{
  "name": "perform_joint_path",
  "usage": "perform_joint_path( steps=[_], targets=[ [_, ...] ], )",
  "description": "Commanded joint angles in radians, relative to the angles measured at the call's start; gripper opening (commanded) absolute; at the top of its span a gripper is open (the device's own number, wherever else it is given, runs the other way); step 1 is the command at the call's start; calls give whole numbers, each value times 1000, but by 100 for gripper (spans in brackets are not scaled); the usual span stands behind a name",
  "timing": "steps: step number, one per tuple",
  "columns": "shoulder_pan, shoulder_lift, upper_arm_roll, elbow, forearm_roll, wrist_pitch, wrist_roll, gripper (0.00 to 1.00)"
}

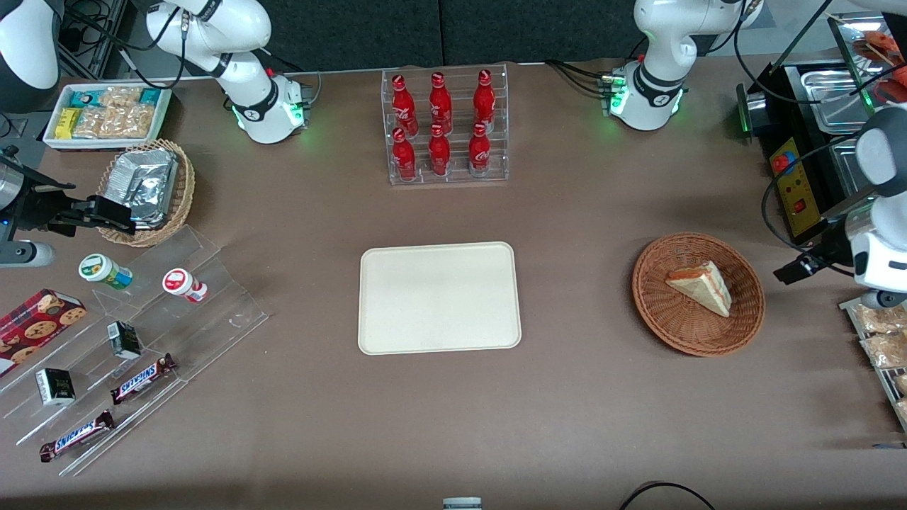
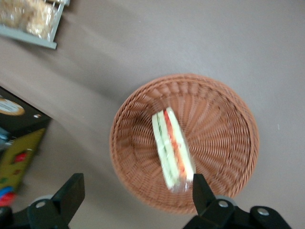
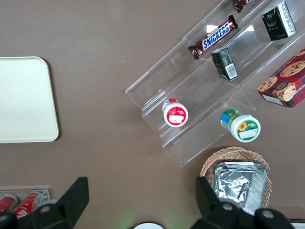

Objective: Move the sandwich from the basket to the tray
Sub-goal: 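Move the left gripper over the wicker basket above the wrapped sandwich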

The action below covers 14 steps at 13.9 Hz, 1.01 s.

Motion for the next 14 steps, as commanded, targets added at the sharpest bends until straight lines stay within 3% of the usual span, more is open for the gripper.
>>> perform_joint_path(
  steps=[1, 3, 8, 14],
  targets=[
    [-17, -33, -5, -154, -3, 163, -165, 100],
    [-20, -35, -7, -220, -7, 249, -271, 100],
    [-26, -39, -8, -306, -145, 372, -362, 100],
    [-109, 10, -8, -319, -144, 432, -464, 100]
  ],
)
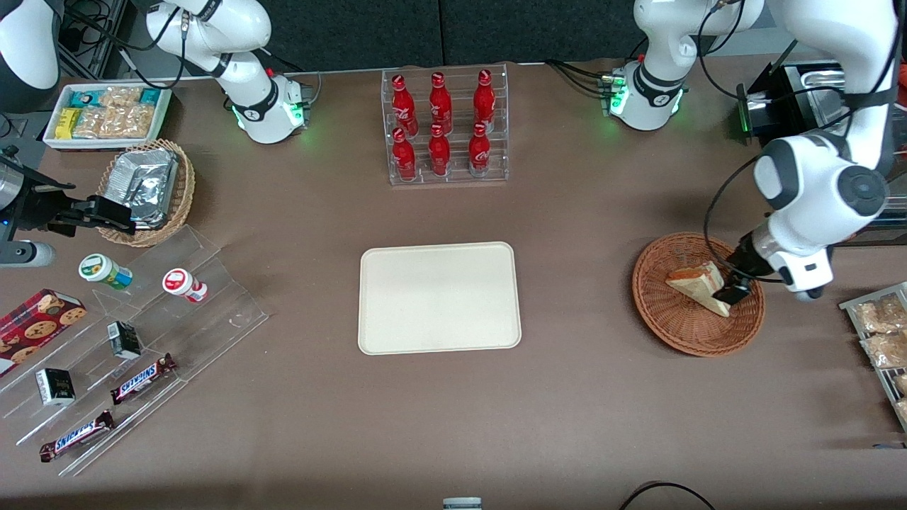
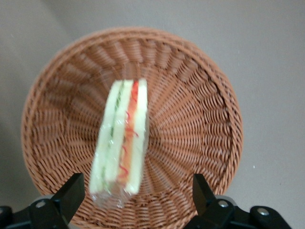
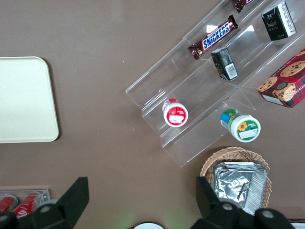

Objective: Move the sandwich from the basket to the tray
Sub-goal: 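Lower the left gripper and grasp the wrapped sandwich upright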

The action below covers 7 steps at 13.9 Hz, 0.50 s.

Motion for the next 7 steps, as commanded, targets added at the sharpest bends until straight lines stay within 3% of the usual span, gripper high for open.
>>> perform_joint_path(
  steps=[1, 7],
  targets=[
    [-14, 2, 10, -20, -8, 22, -16, 100],
    [-14, 21, 10, -55, 3, 56, -16, 100]
  ],
)
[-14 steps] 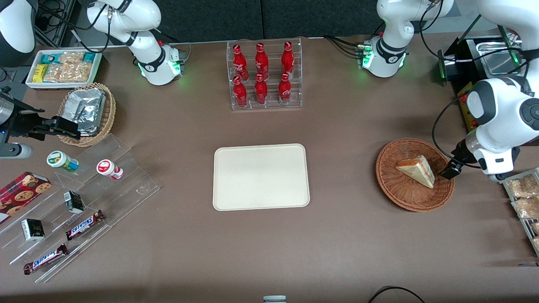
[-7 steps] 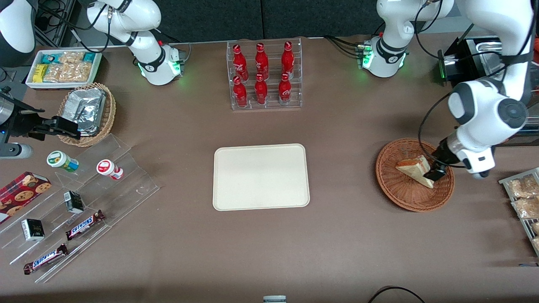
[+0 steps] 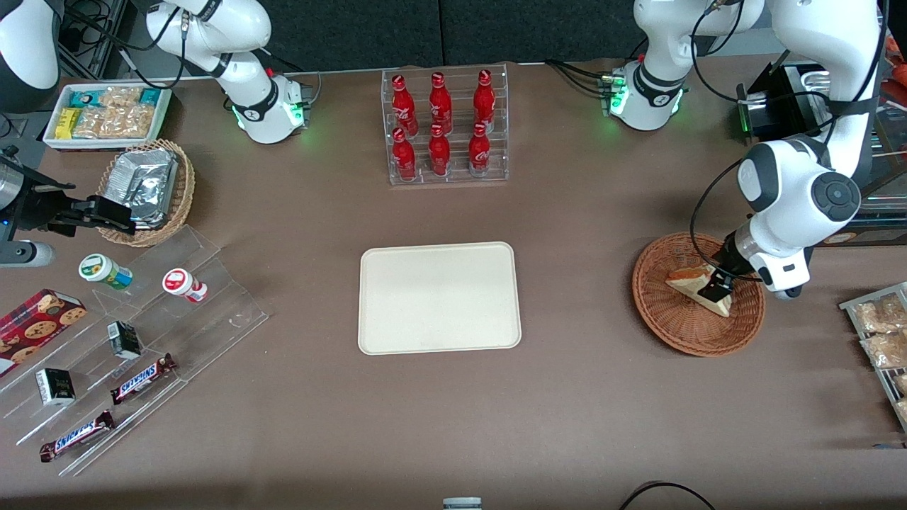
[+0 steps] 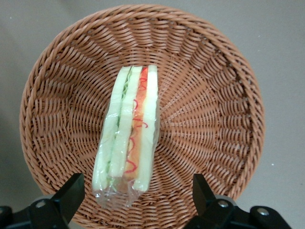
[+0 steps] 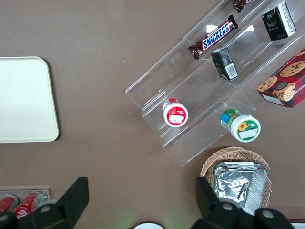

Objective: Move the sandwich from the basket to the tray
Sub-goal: 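Lower the left gripper and grasp the wrapped sandwich upright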

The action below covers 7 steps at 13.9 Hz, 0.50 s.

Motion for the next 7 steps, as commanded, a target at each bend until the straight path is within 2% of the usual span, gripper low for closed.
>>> perform_joint_path(
  steps=[1, 7],
  targets=[
    [-6, 17, 5, -18, 3, 57, -9, 100],
    [-6, 64, 5, -18, 7, 90, -6, 97]
  ],
)
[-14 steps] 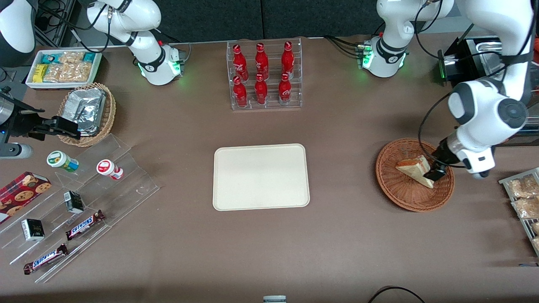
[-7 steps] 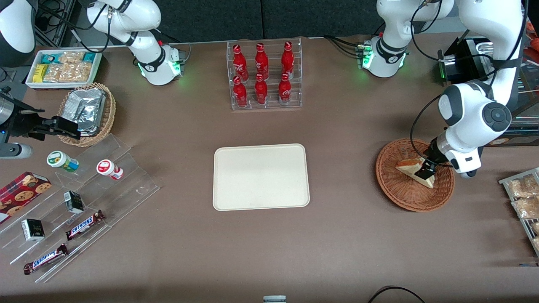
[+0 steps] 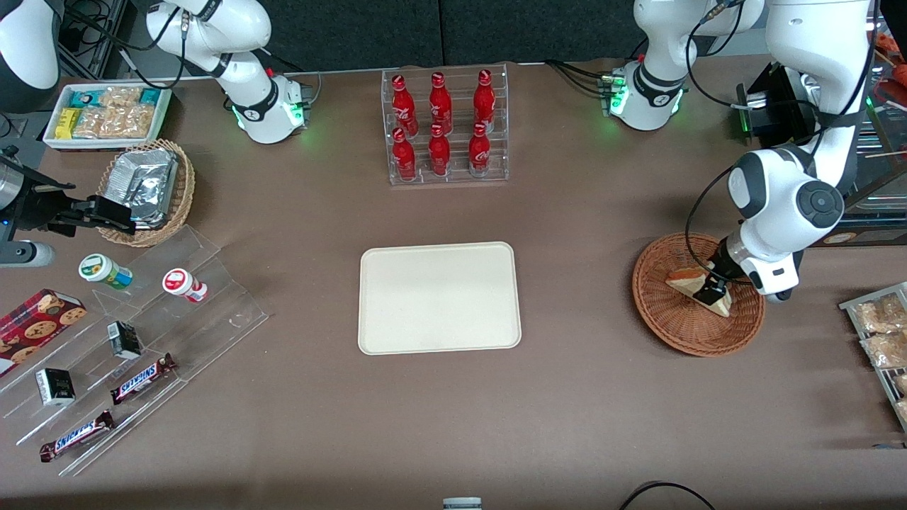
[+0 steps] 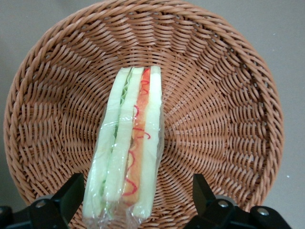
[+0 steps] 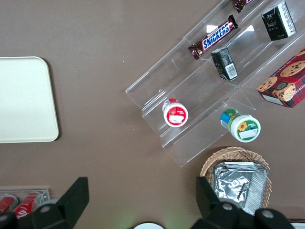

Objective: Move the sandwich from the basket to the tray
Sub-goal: 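Lower the left gripper and grasp the wrapped sandwich upright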

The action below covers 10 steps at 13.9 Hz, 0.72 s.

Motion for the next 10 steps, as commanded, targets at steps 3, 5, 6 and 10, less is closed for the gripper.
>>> perform_joint_path(
  steps=[3, 5, 6, 10],
  targets=[
    [-6, 27, 6, -3, 7, 28, -6, 76],
    [-6, 25, 8, -3, 8, 27, -6, 45],
    [-6, 25, 8, -3, 8, 28, -6, 36],
    [-5, 24, 8, 1, 8, 25, -3, 20]
  ],
)
